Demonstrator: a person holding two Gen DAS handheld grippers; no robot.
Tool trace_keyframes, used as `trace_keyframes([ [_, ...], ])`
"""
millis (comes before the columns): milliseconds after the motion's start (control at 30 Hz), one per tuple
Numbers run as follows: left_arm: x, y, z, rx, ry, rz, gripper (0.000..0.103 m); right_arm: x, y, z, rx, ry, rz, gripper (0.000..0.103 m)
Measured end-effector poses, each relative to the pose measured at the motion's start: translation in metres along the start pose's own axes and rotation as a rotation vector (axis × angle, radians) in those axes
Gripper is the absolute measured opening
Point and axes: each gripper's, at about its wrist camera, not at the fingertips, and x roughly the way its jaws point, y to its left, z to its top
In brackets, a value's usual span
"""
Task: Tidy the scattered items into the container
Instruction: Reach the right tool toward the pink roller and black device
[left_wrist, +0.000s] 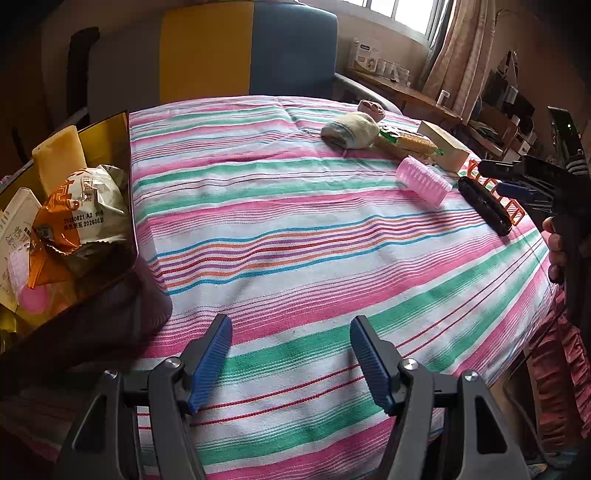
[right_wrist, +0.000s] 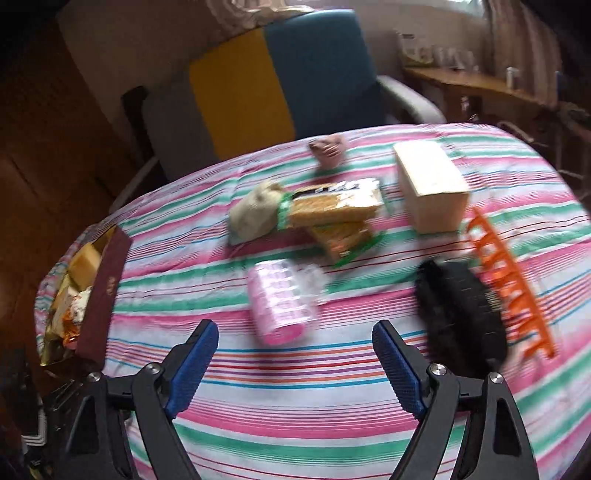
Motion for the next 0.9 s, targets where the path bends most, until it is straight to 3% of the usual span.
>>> trace_keyframes([
  [133, 0.0, -0.001, -0.001, 0.0, -0.004, 0.005, 0.068, 0.0, -0.042, 0.011, 0.038, 0.004, -0.108, 0.089],
  [267, -0.001, 0.001, -0.001, -0.01, -0.003, -0.004, 0.068, 0.018, -0.066, 0.022, 0.071, 0.043, -0.15, 0.089],
  [433, -0.001, 0.002, -0.001, -0.013, -0.007, -0.008, 0.068, 0.035, -0.079, 0.025, 0.114, 0.099, -0.117, 0.089],
  [700, -0.002, 0.002, -0.002, -0.003, -0.012, -0.013, 0.068, 0.036, -0.013, -0.016, -0.023, 0.149, 0.07, 0.089],
  [800, -0.002, 0.001, 0.002, -0.003, 0.005, -0.012, 0.068, 0.025, 0.004, -0.033, -0.038, 0.138, 0.106, 0.089],
  [900, -0.003, -0.002, 0.015, -0.005, 0.012, -0.046, 0.068, 0.009, 0.003, -0.043, -0.01, 0.094, 0.074, 0.088],
])
